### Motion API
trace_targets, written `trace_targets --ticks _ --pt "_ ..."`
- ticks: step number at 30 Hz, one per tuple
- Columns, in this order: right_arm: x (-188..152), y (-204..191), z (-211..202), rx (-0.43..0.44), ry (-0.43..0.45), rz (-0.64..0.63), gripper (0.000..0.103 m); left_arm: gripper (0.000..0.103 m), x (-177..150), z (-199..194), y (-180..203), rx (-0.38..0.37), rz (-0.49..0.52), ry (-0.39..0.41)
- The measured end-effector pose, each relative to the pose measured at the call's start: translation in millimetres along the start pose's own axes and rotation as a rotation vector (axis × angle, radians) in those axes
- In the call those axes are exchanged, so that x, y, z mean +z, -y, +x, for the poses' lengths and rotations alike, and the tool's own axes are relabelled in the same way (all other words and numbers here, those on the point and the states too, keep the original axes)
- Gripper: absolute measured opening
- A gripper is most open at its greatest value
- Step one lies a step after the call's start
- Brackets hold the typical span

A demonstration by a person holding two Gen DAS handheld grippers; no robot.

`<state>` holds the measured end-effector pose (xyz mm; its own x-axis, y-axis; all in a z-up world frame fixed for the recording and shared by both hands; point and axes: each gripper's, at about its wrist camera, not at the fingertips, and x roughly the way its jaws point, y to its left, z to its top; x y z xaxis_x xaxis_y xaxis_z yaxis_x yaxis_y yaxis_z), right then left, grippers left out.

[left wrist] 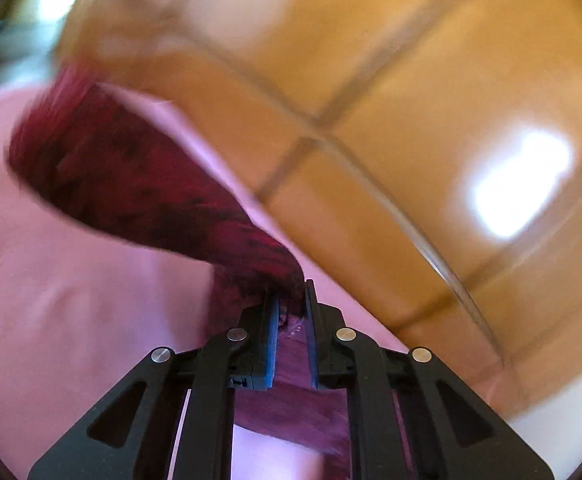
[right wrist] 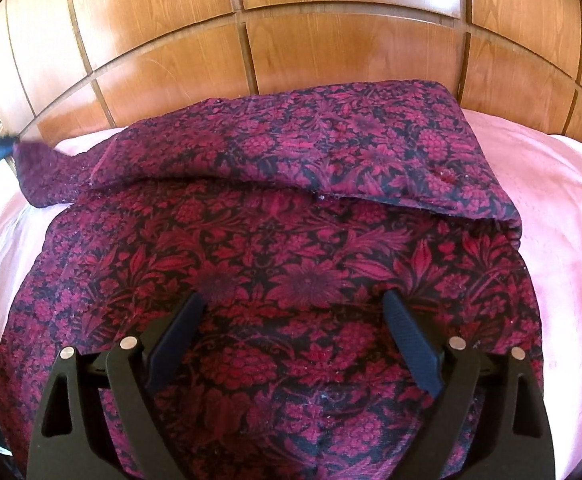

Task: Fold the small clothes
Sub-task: 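Fold the sleeve over the body with the left tool while the right tool holds the top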

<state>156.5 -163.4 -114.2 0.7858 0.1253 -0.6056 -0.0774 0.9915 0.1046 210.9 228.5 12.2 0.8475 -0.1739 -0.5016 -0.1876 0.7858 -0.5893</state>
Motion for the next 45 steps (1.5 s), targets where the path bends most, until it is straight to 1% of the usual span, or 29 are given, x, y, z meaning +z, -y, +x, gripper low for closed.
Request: trace_targets --ticks 2,3,4,6,8,9,10,11,13,17,18,19,20,21,23,25,27,29,32,33,34,35,36,37,40,42,43,44,45 --pt "0 1 -1 0.005 0.003 0.005 0.091 0.011 -19 3 37 -0.062 0.094 -0.035" --pt "0 1 -1 0.008 0.005 0.008 0.091 0.011 -37 7 62 -0.089 0.166 -0.064" --pt "0 2 -1 0.011 0.006 0.011 0.091 0.011 -50 12 78 -0.115 0.208 -0.095" --pt "0 3 -1 0.015 0.009 0.016 0.091 0.012 -81 25 107 -0.138 0.294 -0.173" --pt "0 4 -2 0.023 0.011 0.024 0.091 0.02 -116 40 129 -0.15 0.372 -0.262" --pt "0 5 -2 0.027 0.013 0.026 0.091 0.033 -127 45 133 -0.155 0.387 -0.293" --pt "0 5 -2 0.03 0.014 0.029 0.091 0.049 -140 47 136 -0.162 0.402 -0.331" --pt "-1 6 -3 0.034 0.015 0.033 0.091 0.055 -152 47 138 -0.16 0.41 -0.36" --pt "-1 9 -4 0.046 0.019 0.042 0.091 0.057 -164 39 135 -0.155 0.406 -0.355" --pt "1 13 -8 0.067 0.017 0.062 0.091 0.057 -170 28 123 -0.14 0.359 -0.35" --pt "2 16 -11 0.071 0.016 0.073 0.085 0.057 -169 21 114 -0.124 0.349 -0.337" --pt "5 18 -18 0.086 0.018 0.096 0.073 0.057 -168 17 106 -0.094 0.341 -0.322" --pt "11 23 -25 0.123 0.029 0.127 0.068 0.057 -167 15 97 -0.054 0.333 -0.307" --pt "17 25 -33 0.148 0.05 0.154 0.065 0.057 -169 7 92 -0.027 0.327 -0.298" --pt "38 26 -47 0.19 0.108 0.185 0.065 0.057 -166 2 81 0.045 0.299 -0.275" --pt "61 22 -45 0.237 0.116 0.213 0.064 0.057 -160 -2 70 0.088 0.254 -0.249" --pt "83 17 -31 0.263 0.09 0.246 0.063 0.057 -153 1 63 0.136 0.232 -0.237" --pt "103 9 -3 0.239 0.035 0.264 0.06 0.057 -149 8 51 0.168 0.205 -0.242" --pt "114 -4 38 0.201 -0.074 0.269 0.056 0.057 -143 21 43 0.205 0.167 -0.255" --pt "116 -11 49 0.185 -0.095 0.252 0.047 0.057 -143 26 42 0.212 0.17 -0.261" --pt "113 -17 53 0.171 -0.091 0.225 0.035 0.057 -141 30 42 0.224 0.175 -0.267" --pt "115 -24 52 0.151 -0.084 0.184 0.028 0.057 -139 34 41 0.232 0.175 -0.267" --pt "117 -30 49 0.141 -0.077 0.161 0.016 0.057 -136 38 41 0.234 0.173 -0.269" --pt "118 -33 42 0.132 -0.062 0.14 0.009 0.057 -134 42 42 0.24 0.167 -0.274" --pt "127 -39 7 0.131 0.025 0.086 0.009 0.057 -129 53 45 0.229 0.152 -0.283" --pt "131 -32 -18 0.132 0.084 0.067 0.008 0.057 -129 63 47 0.254 0.167 -0.286" --pt "133 -27 -32 0.122 0.119 0.061 0.008 0.057 -129 67 49 0.271 0.189 -0.283" --pt "133 -20 -47 0.112 0.156 0.061 0.008 0.057 -130 72 53 0.307 0.226 -0.279" --pt "135 -13 -55 0.102 0.176 0.066 0.008 0.057 -131 73 54 0.319 0.237 -0.277"
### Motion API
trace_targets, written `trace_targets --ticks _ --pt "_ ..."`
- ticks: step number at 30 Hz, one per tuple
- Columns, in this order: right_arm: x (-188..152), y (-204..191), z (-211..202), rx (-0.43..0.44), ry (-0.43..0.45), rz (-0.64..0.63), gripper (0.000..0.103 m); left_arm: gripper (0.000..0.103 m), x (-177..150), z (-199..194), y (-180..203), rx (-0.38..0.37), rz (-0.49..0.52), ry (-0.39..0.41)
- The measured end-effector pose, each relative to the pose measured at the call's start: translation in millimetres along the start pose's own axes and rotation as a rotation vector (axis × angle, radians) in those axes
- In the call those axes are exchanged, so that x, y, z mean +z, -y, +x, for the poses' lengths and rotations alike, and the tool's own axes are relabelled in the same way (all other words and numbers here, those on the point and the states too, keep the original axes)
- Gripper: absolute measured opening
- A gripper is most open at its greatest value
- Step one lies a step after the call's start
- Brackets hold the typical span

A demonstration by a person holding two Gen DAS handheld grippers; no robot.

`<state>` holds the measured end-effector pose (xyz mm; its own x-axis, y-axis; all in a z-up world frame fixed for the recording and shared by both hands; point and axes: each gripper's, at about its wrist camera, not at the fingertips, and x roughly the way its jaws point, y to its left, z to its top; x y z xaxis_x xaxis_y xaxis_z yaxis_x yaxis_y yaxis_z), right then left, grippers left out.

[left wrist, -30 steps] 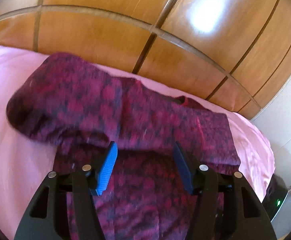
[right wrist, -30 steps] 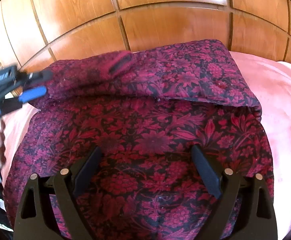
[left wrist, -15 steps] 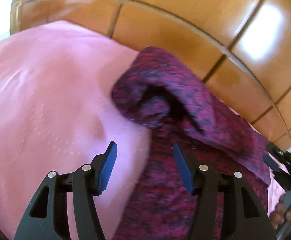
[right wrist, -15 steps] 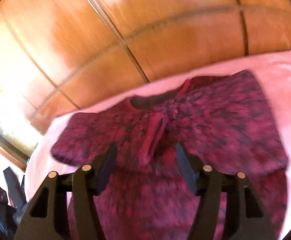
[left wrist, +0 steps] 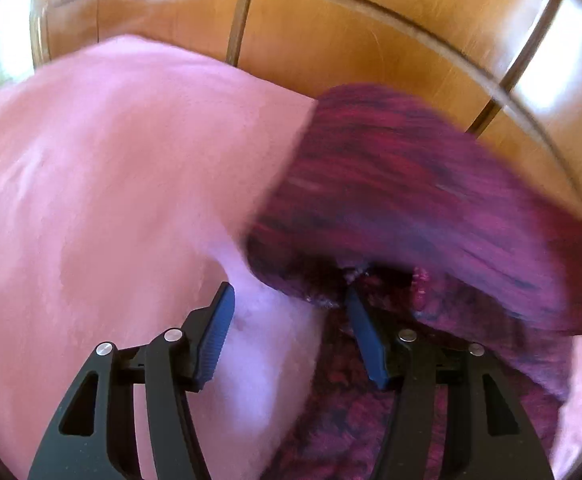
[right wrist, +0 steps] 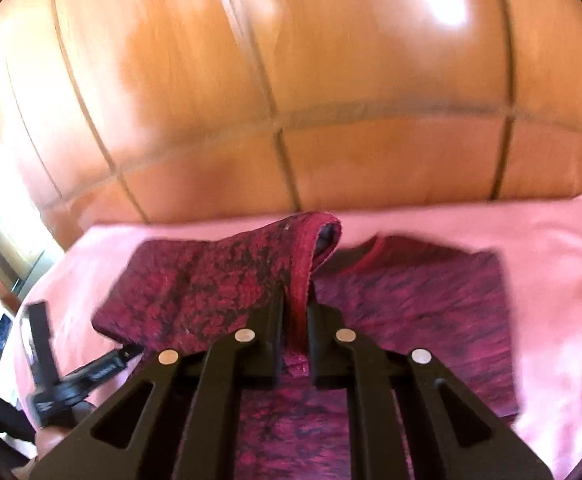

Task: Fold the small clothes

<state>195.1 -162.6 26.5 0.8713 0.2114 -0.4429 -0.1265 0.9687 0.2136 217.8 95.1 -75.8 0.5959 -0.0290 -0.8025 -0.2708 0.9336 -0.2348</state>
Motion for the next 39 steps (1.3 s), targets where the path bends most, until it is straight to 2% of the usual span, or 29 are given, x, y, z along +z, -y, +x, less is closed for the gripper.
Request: trace_targets --ticks 2,4,7,9,11,14,18,20,22,24,26,31,36,38,39 --pt "1 23 -20 -0.054 0.043 0.017 0.008 0.057 -1 1 2 0.015 0.011 0.007" --pt "-4 49 -24 -0.116 0.041 0.055 0.008 0.059 -2 2 4 0.023 0.026 0.009" --pt "-20 94 -10 -0.203 -0.017 0.148 0.007 0.061 -7 2 3 0.021 0.046 0.008" --pt "-38 122 7 -0.234 -0.089 0.215 0.007 0.061 -11 0 5 0.03 0.065 0.012" --pt "-56 136 20 -0.239 -0.138 0.246 0.007 0.061 -14 -1 5 0.034 0.072 0.014" --pt "-61 141 19 -0.221 -0.116 0.264 0.007 0.061 -18 -6 2 0.027 0.069 0.013" --pt "-61 149 7 -0.184 -0.111 0.283 0.008 0.061 -21 -26 -15 -0.057 0.007 0.005" --pt "-60 151 7 -0.157 -0.116 0.294 0.015 0.061 -20 -40 -25 -0.117 -0.02 0.015" --pt "-60 152 0 -0.132 -0.108 0.317 0.027 0.061 -15 -47 -29 -0.149 -0.024 0.021" --pt "-59 152 -3 -0.106 -0.101 0.323 0.03 0.061 -3 -49 -30 -0.22 -0.033 0.009" --pt "-57 153 -4 -0.09 -0.1 0.335 0.038 0.061 6 -48 -27 -0.252 -0.041 0.006" --pt "-53 147 8 -0.091 -0.127 0.311 0.038 0.061 34 -15 -6 -0.353 -0.042 -0.081" --pt "-48 144 21 -0.112 -0.138 0.267 0.033 0.061 55 21 12 -0.379 -0.072 -0.138" --pt "-45 137 24 -0.129 -0.154 0.221 0.026 0.038 58 29 23 -0.424 -0.048 -0.157" --pt "-43 133 26 -0.142 -0.156 0.197 0.018 0.024 60 31 30 -0.394 -0.014 -0.153"
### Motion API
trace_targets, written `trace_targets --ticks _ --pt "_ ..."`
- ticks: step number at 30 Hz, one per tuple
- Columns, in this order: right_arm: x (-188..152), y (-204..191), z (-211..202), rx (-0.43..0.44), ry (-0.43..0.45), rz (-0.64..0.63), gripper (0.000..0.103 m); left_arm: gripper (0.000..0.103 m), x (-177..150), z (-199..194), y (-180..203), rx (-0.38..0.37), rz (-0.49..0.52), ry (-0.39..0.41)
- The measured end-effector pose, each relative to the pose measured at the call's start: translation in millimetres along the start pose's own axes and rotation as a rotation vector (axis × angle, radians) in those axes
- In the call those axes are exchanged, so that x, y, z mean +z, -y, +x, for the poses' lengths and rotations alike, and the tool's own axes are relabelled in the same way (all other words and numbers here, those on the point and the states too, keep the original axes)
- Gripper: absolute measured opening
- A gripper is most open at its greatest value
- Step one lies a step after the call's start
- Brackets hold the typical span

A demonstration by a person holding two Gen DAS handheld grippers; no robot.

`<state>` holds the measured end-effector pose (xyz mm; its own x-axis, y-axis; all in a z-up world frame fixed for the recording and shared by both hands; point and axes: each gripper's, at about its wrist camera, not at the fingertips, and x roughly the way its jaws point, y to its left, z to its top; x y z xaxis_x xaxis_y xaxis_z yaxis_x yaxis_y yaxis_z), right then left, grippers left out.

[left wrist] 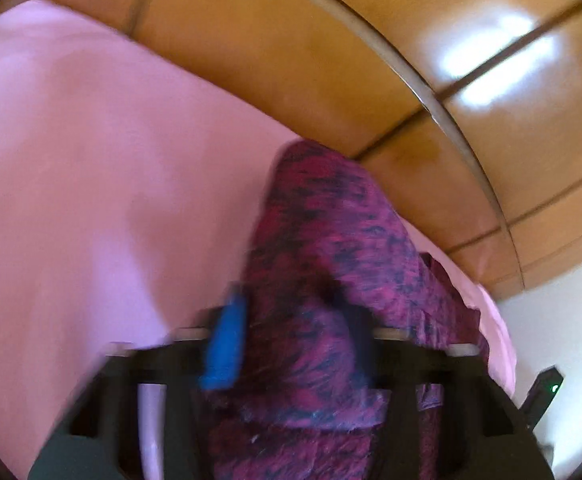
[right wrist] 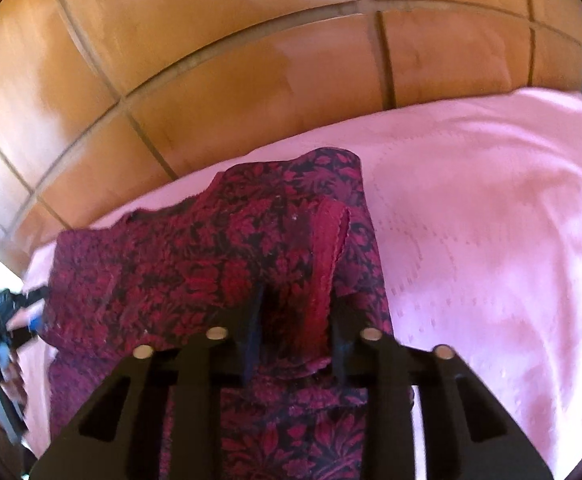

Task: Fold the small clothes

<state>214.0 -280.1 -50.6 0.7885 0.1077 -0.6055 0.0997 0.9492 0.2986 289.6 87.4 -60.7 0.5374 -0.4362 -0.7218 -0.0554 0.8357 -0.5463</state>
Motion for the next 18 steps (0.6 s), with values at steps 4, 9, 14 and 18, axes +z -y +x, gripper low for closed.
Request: trace_targets --ticks 4,9,14,18 --pt "7 -14 -24 -0.003 0.073 -0.052 0.01 0.016 -8 -18 11 0.014 0.063 0.087" --pt "-8 -17 -10 -0.052 0.027 -0.079 0.01 0.018 -24 2 1 0.139 0.093 0.057" --pt "-10 -6 7 -0.046 0.011 -0.015 0.013 0.032 -29 -15 19 0.232 0.14 0.136" --pt "-5 -5 -12 -0.058 0.054 -0.025 0.027 0.032 -32 -48 34 0.212 0.216 0.239"
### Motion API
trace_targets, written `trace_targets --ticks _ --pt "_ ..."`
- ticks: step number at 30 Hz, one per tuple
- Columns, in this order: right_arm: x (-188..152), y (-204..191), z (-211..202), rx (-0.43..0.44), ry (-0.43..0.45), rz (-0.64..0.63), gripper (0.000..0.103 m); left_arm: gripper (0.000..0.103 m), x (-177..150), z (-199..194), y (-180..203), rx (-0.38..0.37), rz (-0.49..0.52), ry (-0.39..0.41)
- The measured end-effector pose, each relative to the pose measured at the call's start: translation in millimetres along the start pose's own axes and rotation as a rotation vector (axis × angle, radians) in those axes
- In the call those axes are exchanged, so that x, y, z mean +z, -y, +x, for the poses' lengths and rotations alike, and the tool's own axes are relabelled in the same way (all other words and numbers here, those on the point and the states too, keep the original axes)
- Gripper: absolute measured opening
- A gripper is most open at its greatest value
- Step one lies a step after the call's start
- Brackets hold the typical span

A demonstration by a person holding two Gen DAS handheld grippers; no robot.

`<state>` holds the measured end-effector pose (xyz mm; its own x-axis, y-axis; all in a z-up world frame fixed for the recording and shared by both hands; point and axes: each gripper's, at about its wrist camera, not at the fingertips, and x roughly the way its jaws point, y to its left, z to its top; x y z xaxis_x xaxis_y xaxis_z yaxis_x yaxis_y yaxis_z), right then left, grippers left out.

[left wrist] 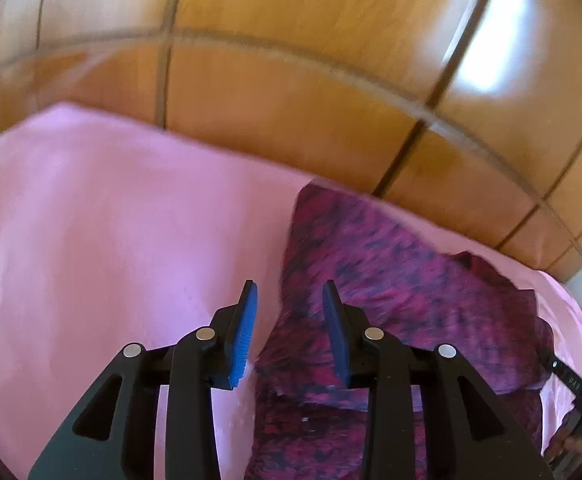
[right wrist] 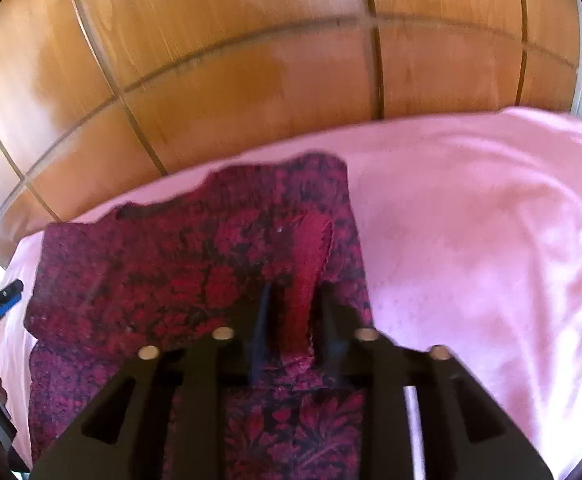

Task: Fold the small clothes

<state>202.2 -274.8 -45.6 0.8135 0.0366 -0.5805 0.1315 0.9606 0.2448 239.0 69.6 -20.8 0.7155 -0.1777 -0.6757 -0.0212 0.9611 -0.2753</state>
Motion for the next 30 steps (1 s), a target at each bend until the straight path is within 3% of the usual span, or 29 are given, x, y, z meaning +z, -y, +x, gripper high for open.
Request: trace_targets --ticks 4,6,8,11,12,14,16,18,25,27,29,30 --pt "4 -14 -33 0.053 0.089 -0.018 0.034 0.032 9 -7 25 -0.079 0.113 0.032" --pt "3 -30 -36 0.092 0.082 -0.042 0.043 0.032 13 4 40 -0.116 0.155 0.011" --pt "0 -46 -30 0.099 0.068 -0.086 0.045 0.032 14 17 51 -0.132 0.169 -0.016" --pt "-2 -61 1 0.032 0.003 -0.132 0.046 0.032 18 48 57 -0.15 0.16 -0.093" --pt "-2 -62 16 0.009 -0.019 -0.138 0.046 0.032 17 56 54 -0.125 0.152 -0.106" --pt "-2 -61 32 -0.03 -0.023 -0.148 0.046 0.032 15 82 44 -0.093 0.117 -0.163" --pt "1 -61 45 -0.045 -0.01 -0.169 0.047 0.025 11 101 35 -0.077 0.073 -0.193" --pt "2 -62 54 -0.055 0.005 -0.184 0.047 0.025 8 102 29 -0.095 0.031 -0.17" --pt "-3 -57 57 -0.032 0.046 -0.182 0.049 0.026 -7 64 34 -0.004 0.064 -0.072" --pt "-2 -59 55 -0.032 0.044 -0.187 0.052 0.035 -12 49 34 0.015 0.066 -0.044" --pt "1 -64 46 -0.029 0.039 -0.208 0.061 0.043 -19 27 33 0.047 0.078 -0.011" --pt "3 -66 43 -0.033 0.041 -0.216 0.071 0.049 -23 17 33 0.056 0.086 0.004"
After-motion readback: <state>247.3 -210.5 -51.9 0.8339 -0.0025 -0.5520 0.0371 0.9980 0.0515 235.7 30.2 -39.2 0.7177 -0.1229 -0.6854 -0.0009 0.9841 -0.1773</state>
